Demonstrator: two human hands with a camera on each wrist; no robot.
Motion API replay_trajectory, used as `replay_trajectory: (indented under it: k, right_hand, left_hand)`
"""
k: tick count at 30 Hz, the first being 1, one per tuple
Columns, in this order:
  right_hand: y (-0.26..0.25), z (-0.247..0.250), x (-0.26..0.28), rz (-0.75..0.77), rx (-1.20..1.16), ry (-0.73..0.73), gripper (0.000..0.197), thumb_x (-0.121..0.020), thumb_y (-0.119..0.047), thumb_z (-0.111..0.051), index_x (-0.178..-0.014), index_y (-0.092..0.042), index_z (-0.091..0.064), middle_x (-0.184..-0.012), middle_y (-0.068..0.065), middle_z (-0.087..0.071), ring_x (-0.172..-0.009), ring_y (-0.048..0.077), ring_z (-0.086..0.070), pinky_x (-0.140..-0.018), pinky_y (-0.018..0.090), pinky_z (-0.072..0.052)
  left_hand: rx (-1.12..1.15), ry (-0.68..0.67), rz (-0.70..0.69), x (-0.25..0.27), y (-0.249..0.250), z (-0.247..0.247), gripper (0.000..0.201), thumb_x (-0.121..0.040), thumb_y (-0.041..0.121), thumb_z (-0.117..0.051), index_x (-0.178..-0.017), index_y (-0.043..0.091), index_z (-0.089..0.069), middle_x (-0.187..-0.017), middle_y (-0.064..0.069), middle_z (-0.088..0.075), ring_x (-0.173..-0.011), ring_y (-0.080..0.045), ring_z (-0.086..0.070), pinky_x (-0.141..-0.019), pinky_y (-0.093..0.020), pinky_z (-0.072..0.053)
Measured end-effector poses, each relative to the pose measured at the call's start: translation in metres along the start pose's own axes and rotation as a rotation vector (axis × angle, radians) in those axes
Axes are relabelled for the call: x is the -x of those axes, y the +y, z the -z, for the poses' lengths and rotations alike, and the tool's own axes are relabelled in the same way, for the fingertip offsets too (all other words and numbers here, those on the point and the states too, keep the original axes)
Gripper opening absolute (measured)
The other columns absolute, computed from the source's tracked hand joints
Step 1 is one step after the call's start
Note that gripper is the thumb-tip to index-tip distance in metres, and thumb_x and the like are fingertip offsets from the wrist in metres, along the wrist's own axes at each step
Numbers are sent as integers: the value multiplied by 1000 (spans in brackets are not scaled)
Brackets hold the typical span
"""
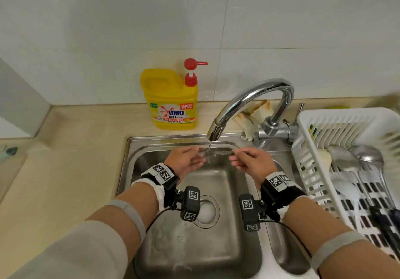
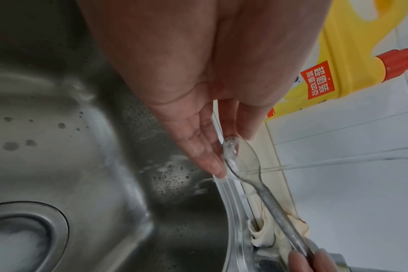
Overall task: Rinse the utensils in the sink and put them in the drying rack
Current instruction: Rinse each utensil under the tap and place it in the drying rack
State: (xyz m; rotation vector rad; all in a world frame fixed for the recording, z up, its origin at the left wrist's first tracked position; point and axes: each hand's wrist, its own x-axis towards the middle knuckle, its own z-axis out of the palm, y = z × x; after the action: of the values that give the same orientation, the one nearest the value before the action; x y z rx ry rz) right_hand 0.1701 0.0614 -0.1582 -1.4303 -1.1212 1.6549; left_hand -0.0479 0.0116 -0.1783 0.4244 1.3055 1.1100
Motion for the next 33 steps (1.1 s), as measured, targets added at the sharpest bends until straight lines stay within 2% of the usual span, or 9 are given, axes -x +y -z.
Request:
replay_trajectory:
  k: [5,11,14,16,20,23,28,30,33]
  right_hand:
    - [5,-1,-3,14,-7,54,9,-93,-12,-67,-94,-5,-73,-80,15,-76,-60,14,-67,-55,20,-53]
    - [2,2,-2,16,-71,41,17,-98,-13,-60,-102,-4,-73,-74,11,-72,-59,14,-62,-57,22,-51]
    - [0,1,-1,5,-79,23,19,-99,-11,-56,-99,-4,-74,-73,11,-72,-59,15,-62,-58,22,-52]
    - [-1,0,1,1,-77,21,19,-100,-11,-55,-97,-5,-74,-74,12,-72,-59,15,-63,-58,22,-52]
    - [-2,0,0,-9,-97,30,19,-99,-10,-56,-98,-4,-73,-74,12,-72,-58,14,-63,-59,22,-53]
    - [-2,-3,-2,-19,-79,19,18,-99,-10,-56,-95,-6,-73,-72,10,-73,-58,13,-63,-59,23,-52]
    - [2,-23,-6,-65,-120,3,18,-99,-9,-55,-92,-5,-72,-69,9,-71,-53,11,-62,-54,19,-51]
    - [4,-33,-6,-83,-123,-14,18,-99,-9,-55,-92,-5,-71,-69,9,-70,-52,11,-61,-54,20,-50]
    - [6,-45,-7,-112,-125,-45,17,-99,-9,-56,-93,-6,-72,-70,8,-70,-55,11,-60,-56,20,-50]
  left_hand:
    - [-68,-17,-41,-1,-4,1,25,-100,3,-53,-120,-1,-67,-107,-17,-75,-94,-22,-74,-79,-24,-60]
    - [-114,-27,-56,-2,-5,-6,21,-94,-6,-59,-112,1,-68,-100,-15,-73,-84,-18,-74,-74,-22,-60]
    - [-54,-8,-45,-4,-5,-11,23,-91,-9,-62,-113,-7,-63,-96,-17,-71,-79,-19,-74,-71,-23,-61]
    - [-13,0,-42,-5,-6,-14,23,-90,-7,-64,-113,-9,-62,-93,-15,-71,-76,-20,-75,-68,-23,-61]
    - [-70,7,-52,-5,-6,-13,22,-92,5,-68,-112,-4,-66,-90,-13,-76,-79,-18,-76,-66,-21,-60]
    - [-120,-13,-68,-3,-4,-9,18,-96,9,-63,-111,2,-70,-98,-16,-76,-84,-17,-75,-69,-20,-60]
    - [-42,-45,-57,7,3,4,23,-99,-4,-51,-113,2,-69,-106,-18,-73,-102,-29,-72,-90,-29,-59]
    - [-17,-24,-64,11,6,10,27,-98,-10,-49,-117,-2,-66,-107,-19,-71,-104,-31,-71,-90,-29,-58]
    - [25,35,-83,17,9,22,23,-96,-13,-51,-112,-4,-65,-105,-22,-70,-100,-32,-72,-87,-30,-60]
